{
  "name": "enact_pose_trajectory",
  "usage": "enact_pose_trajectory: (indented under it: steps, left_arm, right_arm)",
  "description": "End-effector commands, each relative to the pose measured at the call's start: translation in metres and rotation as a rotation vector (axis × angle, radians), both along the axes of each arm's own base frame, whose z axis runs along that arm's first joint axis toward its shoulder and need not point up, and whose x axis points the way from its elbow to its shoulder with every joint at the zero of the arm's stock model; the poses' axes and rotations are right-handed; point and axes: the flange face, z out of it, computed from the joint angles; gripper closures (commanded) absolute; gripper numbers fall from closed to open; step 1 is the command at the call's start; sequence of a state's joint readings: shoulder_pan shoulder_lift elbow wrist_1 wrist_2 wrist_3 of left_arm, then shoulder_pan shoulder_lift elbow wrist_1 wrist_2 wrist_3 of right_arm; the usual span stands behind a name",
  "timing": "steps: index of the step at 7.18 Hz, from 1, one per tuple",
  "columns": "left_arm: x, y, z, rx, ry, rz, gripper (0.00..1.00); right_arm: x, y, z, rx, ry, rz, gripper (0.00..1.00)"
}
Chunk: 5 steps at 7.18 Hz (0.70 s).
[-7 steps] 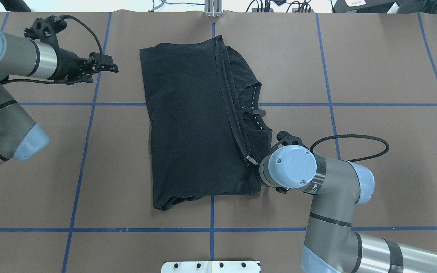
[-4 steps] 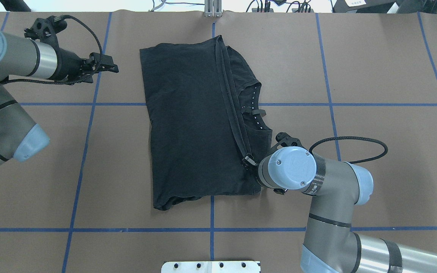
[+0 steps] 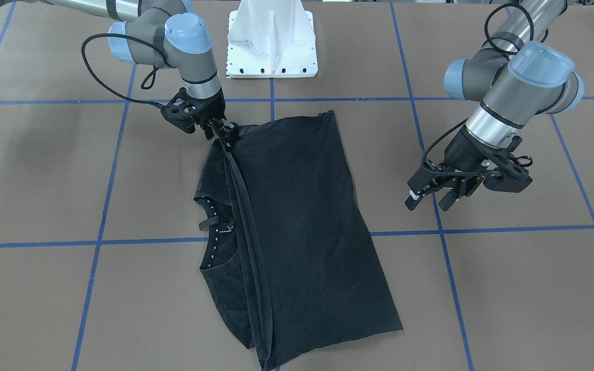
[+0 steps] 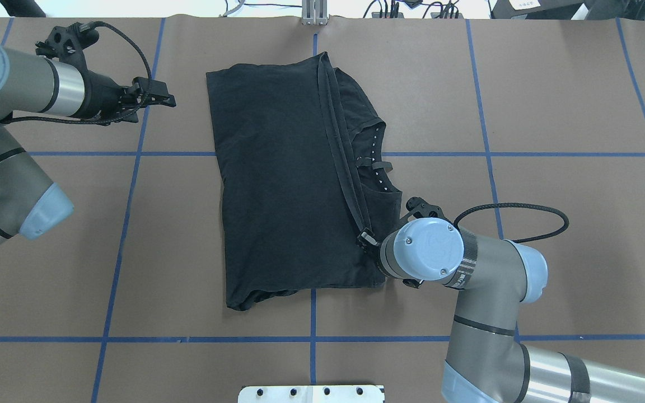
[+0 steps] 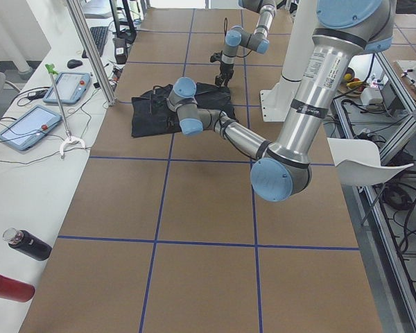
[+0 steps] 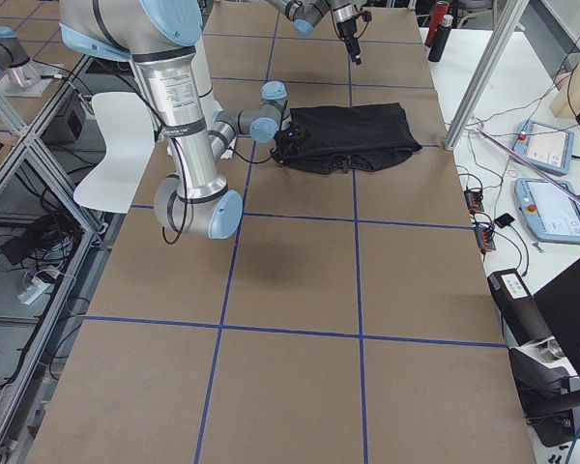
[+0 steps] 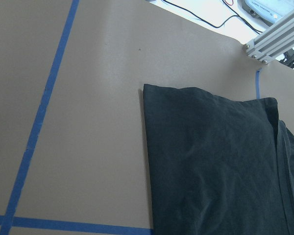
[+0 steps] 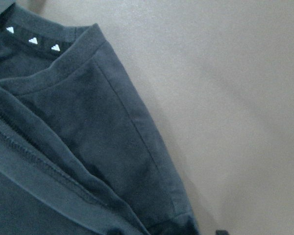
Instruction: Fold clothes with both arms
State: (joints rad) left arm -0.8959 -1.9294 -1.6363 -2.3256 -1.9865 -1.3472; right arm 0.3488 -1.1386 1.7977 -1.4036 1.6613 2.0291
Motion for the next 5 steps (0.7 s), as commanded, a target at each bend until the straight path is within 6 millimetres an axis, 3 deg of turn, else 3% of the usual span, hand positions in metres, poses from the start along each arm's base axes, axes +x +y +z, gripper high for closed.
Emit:
enact_pose_trajectory:
  steps: [1,2,3,4,5]
  left_arm:
    - [-0.0002,0.0002,0.0005,-0.003,0.001,-0.001,0.02]
    - [-0.0002,0.0002,0.0005,-0.003,0.001,-0.001,0.02]
    - [-0.0002,0.0003,-0.0011,-0.001,0.002,-0.001,0.02]
    - [-0.0004,0.0006,-0.0019,0.001,0.003,-0.001,0.02]
    - [-0.0010,0.0013,-0.0024,0.002,0.004,-0.001,0.02]
  right_arm:
    - [-0.0037,-0.0008,-0.0004,-0.003,0.002,0.000,0.36]
    - [-0.0050,-0.0013,0.0008,-0.005,0.004,0.001,0.37]
    - [-0.0050,-0.0013,0.0008,-0.005,0.004,0.001,0.47]
    - [-0.0050,-0.0013,0.0008,-0.005,0.004,0.001,0.80]
    - [-0.0046,-0.0012,-0.0001,-0.003,0.002,0.000,1.00]
